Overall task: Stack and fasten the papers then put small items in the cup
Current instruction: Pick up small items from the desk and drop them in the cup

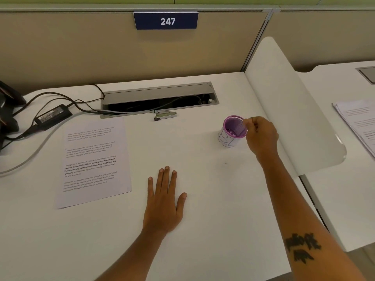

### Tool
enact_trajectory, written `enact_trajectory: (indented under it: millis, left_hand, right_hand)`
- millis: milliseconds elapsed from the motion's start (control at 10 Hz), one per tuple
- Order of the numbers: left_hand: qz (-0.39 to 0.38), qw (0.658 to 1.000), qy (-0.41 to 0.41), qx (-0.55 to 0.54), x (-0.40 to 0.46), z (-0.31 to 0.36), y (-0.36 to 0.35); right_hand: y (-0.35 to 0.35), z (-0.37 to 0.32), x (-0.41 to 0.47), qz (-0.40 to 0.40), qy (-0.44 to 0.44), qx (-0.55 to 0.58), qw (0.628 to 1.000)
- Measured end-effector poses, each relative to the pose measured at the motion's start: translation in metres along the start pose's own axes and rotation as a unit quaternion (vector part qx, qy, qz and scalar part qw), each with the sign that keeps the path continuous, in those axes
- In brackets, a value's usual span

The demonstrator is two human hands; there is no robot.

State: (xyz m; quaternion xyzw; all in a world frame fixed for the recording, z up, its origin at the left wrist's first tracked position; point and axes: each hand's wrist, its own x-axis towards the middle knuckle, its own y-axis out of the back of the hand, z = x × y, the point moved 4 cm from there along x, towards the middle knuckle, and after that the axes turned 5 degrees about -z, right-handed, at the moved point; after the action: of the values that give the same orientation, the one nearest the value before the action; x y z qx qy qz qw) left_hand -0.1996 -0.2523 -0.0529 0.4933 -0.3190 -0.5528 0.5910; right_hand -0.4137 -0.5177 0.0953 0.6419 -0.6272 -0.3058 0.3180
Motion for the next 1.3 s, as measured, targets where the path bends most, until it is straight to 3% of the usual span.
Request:
enact_trajectory:
  millis: [600,900,1000,1300]
  left_hand:
    - [0.001,1.000,-0.001,-0.002,0.001,0.000,0.001]
    - [0.001,1.000,0.000,-0.003,0.001,0.000,0.001]
    - [0.000,1.000,0.000,-0.002,0.001,0.001,0.001]
    - [0.004,1.000,0.001,0.000,0.000,0.001,0.001]
  right_hand:
    - [0.002,-0.006,0.022,0.006,0.023,-0.059,0.998]
    - [-0.001,0.012,-0.008,0.054,0.038,0.051,0.997]
    - [-0.018,0.033,-0.049,0.071,0.026,0.093,0.993]
    - [-0.080,0.076,-0.114,0.003,-0.079,0.042,0.996]
